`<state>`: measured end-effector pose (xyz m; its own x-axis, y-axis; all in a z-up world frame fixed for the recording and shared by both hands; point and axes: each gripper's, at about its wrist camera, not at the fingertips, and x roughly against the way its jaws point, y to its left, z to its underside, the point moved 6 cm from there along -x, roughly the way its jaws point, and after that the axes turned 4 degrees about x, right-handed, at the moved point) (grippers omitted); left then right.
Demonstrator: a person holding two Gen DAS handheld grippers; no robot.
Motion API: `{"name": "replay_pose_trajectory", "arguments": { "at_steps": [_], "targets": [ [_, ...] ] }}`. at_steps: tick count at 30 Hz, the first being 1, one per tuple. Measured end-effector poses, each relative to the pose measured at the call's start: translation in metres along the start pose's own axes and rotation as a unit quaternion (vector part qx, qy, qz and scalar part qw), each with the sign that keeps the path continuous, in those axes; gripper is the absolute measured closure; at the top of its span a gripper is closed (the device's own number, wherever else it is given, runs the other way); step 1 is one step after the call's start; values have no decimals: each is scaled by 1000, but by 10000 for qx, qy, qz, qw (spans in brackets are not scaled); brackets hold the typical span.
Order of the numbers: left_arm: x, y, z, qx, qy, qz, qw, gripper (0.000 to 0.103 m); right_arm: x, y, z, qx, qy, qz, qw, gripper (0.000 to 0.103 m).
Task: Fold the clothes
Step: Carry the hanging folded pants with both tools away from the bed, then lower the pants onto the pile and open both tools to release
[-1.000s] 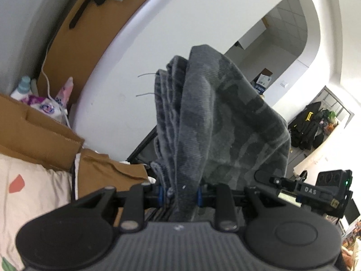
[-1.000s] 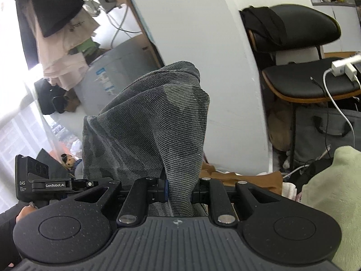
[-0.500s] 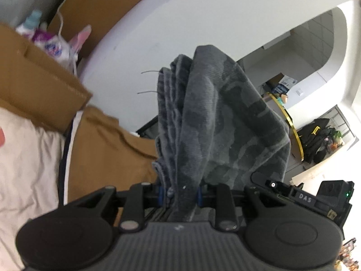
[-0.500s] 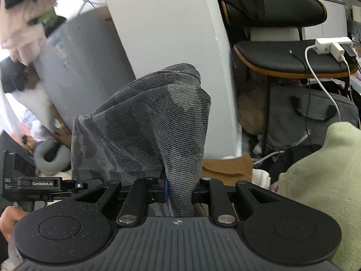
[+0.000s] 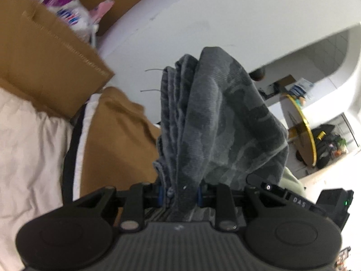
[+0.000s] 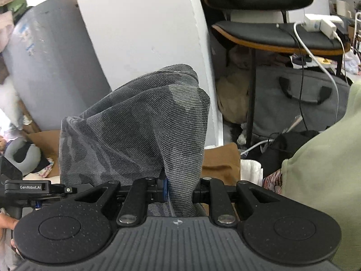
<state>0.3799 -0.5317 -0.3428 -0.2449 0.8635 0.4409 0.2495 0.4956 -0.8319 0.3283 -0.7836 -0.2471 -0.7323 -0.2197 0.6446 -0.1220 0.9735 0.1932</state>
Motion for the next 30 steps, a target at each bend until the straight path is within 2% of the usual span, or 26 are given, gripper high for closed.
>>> {"name": "replay_pose_trajectory", "arguments": {
  "at_steps": [7,19,21,23,24,26,27,28,30],
  "targets": [
    [-25,16,-14,83,96,8,9999,76,-40,-20,1,-251,66,207,9995,84],
    [-68,47,-34,37,231,-639,9977,75,-114,-48,-2,-689,418,385,9960,79],
    [-72,51,-35,0,260,-784,9966,73,-124,-51,-2,-668,484,451,9956,74],
    [-73,54,-37,-64,275,-1038,9942,67,-126,-56,-2,-649,436,634,9949,60],
    [-71,55,-38,-124,263,-1197,9924,62,-126,-59,-3,-643,393,745,9944,59],
    [-63,51,-39,-376,195,-1478,9881,51,-115,-65,-3,-644,179,958,9932,45],
    [-58,47,-40,-503,153,-1569,9862,48,-107,-65,-3,-677,37,924,9934,41],
    [-55,43,-41,-608,126,-1596,9852,48,-100,-63,-2,-698,-107,849,9939,35],
    [-48,33,-44,-785,100,-1618,9836,48,-86,-57,1,-538,-316,834,9946,33]
  ]
}}
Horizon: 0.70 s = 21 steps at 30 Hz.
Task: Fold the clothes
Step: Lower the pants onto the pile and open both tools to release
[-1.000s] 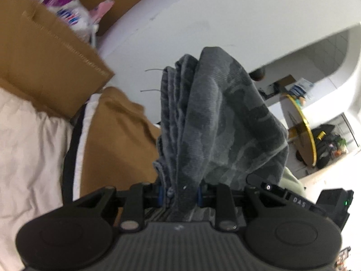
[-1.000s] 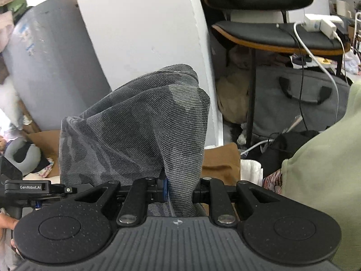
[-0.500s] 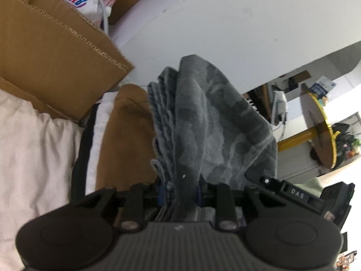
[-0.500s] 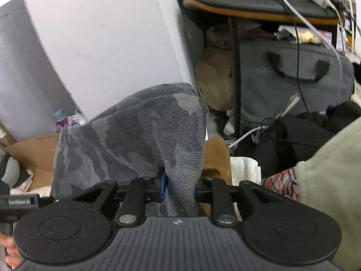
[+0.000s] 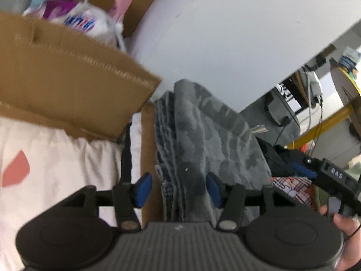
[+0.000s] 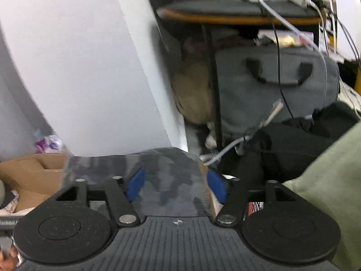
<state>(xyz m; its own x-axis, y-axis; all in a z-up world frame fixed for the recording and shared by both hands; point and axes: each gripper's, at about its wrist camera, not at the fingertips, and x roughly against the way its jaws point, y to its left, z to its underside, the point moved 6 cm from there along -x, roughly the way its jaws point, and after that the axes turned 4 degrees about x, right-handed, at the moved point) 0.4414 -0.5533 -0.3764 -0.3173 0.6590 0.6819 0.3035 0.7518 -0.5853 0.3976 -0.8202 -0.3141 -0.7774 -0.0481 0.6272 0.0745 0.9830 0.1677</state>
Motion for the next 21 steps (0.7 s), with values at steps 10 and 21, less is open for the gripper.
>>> {"name": "replay_pose_trajectory", "arguments": {
  "at_steps": [10,21],
  "targets": [
    [13,-52,-19,-937,-313,28,9951,49,12,19,34,561,100,-266,9980,33],
    [-60,-39,7,-1676,-153,-698,9833,72,-30,26,46,860,499,-441,9941,34]
  ]
}}
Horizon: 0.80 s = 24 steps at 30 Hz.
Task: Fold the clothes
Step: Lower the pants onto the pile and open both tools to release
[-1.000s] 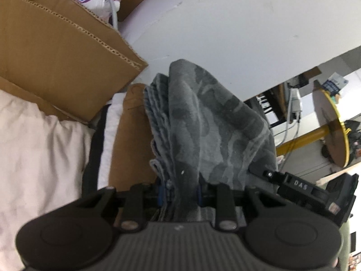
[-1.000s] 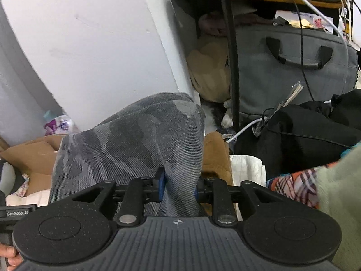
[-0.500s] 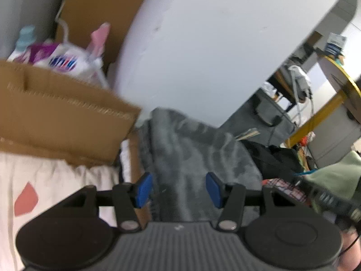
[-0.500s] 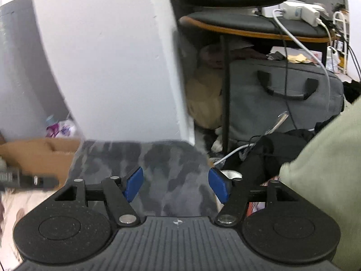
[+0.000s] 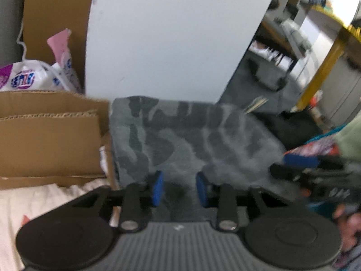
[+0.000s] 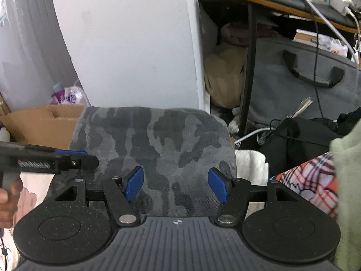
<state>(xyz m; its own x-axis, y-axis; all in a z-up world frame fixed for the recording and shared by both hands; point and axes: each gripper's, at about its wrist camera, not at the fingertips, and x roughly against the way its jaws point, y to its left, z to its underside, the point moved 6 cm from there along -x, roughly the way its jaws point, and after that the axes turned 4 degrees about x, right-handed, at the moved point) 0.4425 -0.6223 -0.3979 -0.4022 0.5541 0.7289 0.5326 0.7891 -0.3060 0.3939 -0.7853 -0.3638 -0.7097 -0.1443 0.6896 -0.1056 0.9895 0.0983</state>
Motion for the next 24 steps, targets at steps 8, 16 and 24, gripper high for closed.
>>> {"name": "replay_pose_trajectory", "arguments": {
  "at_steps": [8,16,24],
  "targets": [
    [-10,6,6,-234,64,-327,9992,81,-17,5,1,334,129,52,9993,36],
    [2,-1,-27,-533,-514,-370,9966,76,-33,3,-35,488,4,68,9988,41],
    [-19,2,-40,-673,-411,-556,9953,77,-70,-8,-60,234,140,-162,9995,56]
  ]
}}
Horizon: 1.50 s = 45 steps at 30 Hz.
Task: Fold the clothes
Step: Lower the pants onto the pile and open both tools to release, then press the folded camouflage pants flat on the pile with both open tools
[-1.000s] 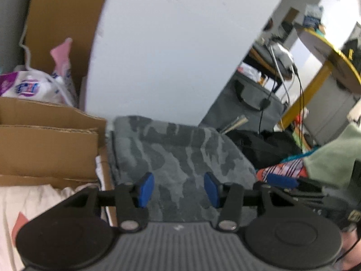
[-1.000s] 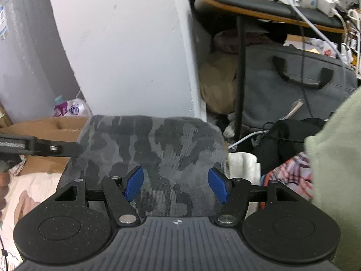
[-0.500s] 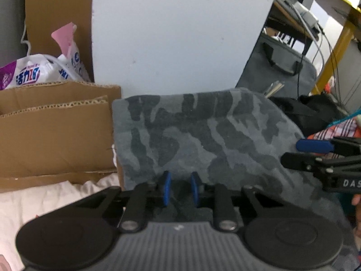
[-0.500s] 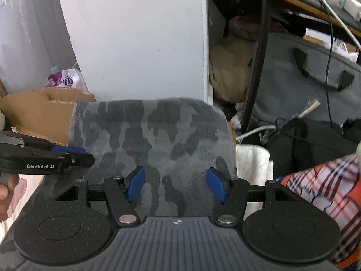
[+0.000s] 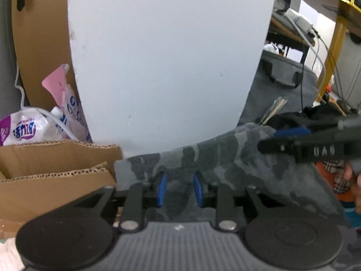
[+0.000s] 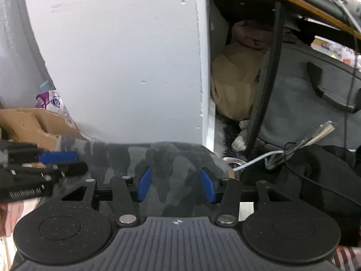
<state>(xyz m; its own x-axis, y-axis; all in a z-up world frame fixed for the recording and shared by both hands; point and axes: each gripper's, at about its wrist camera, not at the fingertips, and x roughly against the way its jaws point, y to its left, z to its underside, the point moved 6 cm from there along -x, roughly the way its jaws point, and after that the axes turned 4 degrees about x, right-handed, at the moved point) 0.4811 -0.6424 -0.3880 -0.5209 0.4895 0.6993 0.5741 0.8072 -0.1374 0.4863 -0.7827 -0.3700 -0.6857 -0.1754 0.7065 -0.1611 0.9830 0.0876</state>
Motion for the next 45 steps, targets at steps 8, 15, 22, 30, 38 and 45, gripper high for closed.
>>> {"name": "replay_pose_trajectory", "arguments": {
  "at_steps": [8,15,22,30,38,45],
  "targets": [
    [-25,26,8,983,224,-225,9946,100,-33,3,-6,365,450,45,9983,76],
    [-13,12,1,564,218,-358,9975,98,-34,10,-7,724,602,342,9950,76],
    [16,26,-6,537,-227,-111,9982,89,16,5,-1,212,350,6,9992,63],
    [11,37,-7,367,-439,-170,9982,89,66,30,57,338,371,1,9987,62],
    [-10,33,-1,72,-98,-501,9987,88,102,37,104,141,380,12,9992,62],
    [23,8,-5,-59,-196,-81,9998,82,129,40,139,-45,126,141,9998,62]
  ]
}}
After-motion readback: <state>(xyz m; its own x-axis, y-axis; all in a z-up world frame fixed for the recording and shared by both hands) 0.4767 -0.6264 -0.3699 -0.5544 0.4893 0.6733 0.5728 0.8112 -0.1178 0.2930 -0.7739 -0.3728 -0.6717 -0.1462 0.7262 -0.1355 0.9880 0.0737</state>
